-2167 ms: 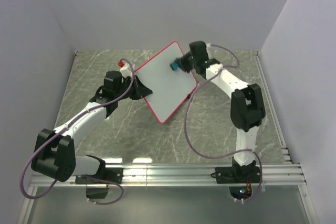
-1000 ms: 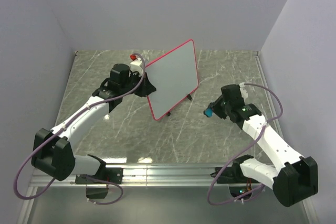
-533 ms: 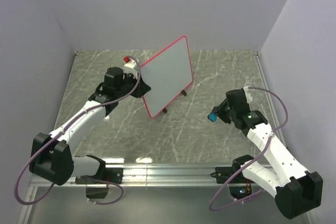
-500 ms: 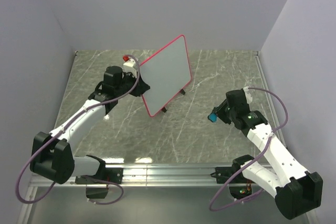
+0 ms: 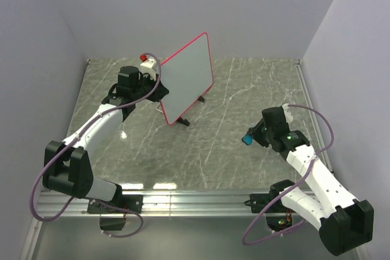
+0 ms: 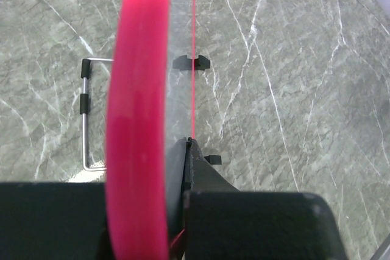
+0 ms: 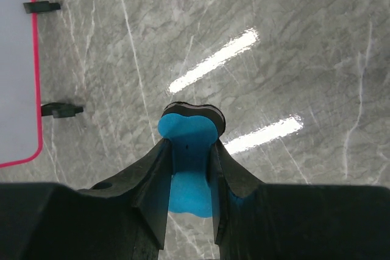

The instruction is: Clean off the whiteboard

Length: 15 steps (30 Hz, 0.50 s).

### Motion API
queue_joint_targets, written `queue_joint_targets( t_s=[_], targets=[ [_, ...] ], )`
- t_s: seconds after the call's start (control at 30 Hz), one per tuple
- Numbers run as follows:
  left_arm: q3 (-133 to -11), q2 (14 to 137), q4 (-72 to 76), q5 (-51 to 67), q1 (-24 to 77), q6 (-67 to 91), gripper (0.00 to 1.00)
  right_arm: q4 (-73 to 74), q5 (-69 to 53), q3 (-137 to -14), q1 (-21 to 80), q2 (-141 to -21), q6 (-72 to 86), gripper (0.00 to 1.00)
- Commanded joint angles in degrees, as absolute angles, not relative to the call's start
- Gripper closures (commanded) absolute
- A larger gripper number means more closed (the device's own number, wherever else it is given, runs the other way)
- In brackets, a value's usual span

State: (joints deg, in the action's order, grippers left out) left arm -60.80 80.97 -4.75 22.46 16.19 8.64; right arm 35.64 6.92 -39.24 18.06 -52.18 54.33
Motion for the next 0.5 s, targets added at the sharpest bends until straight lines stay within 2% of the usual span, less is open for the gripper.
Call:
queue_joint_targets(
  t_s=[0.0, 0.2, 0.47],
  targets=[
    [-57.5, 82.1, -7.1, 16.6, 14.7, 4.8, 1.00, 35.3, 8.9, -38.7, 17.3, -51.1, 54.1, 1.00],
    [-46.9, 76.9, -1.1, 14.3, 14.8, 10.5, 1.00, 36.1, 9.4, -37.7, 16.7, -49.6, 53.7, 1.00],
    [-41.6, 71.4, -2.3, 10.7, 15.0, 14.3, 0.99, 35.9, 8.8, -37.3, 16.3, -49.8, 52.8, 1.00]
  ],
)
